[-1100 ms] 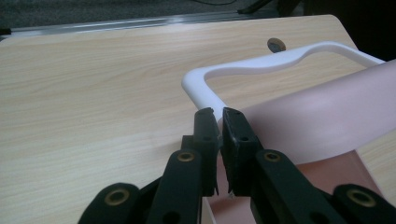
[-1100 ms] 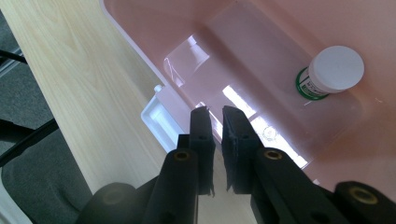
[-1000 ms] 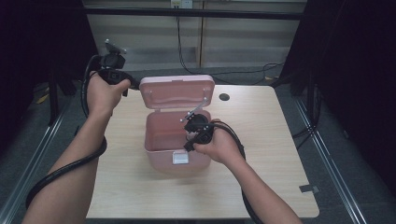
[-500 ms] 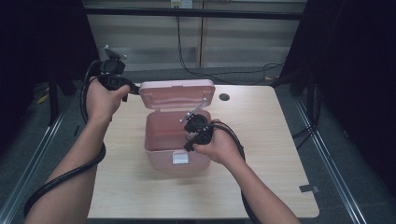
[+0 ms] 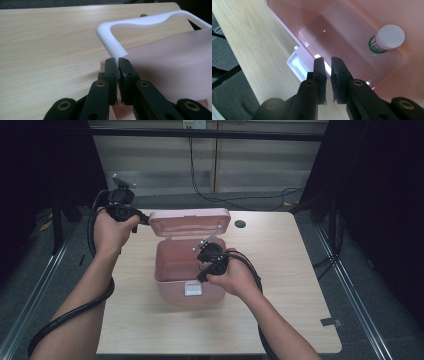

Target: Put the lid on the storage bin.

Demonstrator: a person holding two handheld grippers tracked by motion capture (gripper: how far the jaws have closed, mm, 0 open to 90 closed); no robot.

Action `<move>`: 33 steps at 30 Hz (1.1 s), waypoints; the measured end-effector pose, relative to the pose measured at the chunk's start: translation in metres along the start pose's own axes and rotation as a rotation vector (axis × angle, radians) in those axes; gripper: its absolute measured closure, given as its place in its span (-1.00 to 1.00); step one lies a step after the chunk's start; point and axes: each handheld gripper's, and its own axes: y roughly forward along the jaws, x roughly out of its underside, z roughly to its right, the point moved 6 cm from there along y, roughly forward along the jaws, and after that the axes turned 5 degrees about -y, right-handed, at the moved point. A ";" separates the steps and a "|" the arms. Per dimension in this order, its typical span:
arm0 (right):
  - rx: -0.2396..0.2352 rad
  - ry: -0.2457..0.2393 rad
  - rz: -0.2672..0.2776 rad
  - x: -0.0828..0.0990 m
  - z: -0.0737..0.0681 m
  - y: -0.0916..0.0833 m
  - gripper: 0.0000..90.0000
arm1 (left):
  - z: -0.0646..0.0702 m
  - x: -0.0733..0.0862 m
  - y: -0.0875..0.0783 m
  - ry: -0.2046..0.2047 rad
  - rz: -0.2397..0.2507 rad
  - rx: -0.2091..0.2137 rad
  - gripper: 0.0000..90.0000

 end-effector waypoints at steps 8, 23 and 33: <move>-0.003 0.007 0.007 0.000 0.000 0.000 0.84 | -0.003 -0.001 0.000 0.002 0.007 -0.013 0.92; -0.006 0.002 0.007 0.001 0.000 0.000 0.84 | 0.006 -0.004 0.000 0.014 -0.002 0.003 0.94; -0.024 0.034 0.031 0.002 0.001 -0.007 0.78 | 0.004 0.002 0.005 0.015 -0.015 0.002 0.94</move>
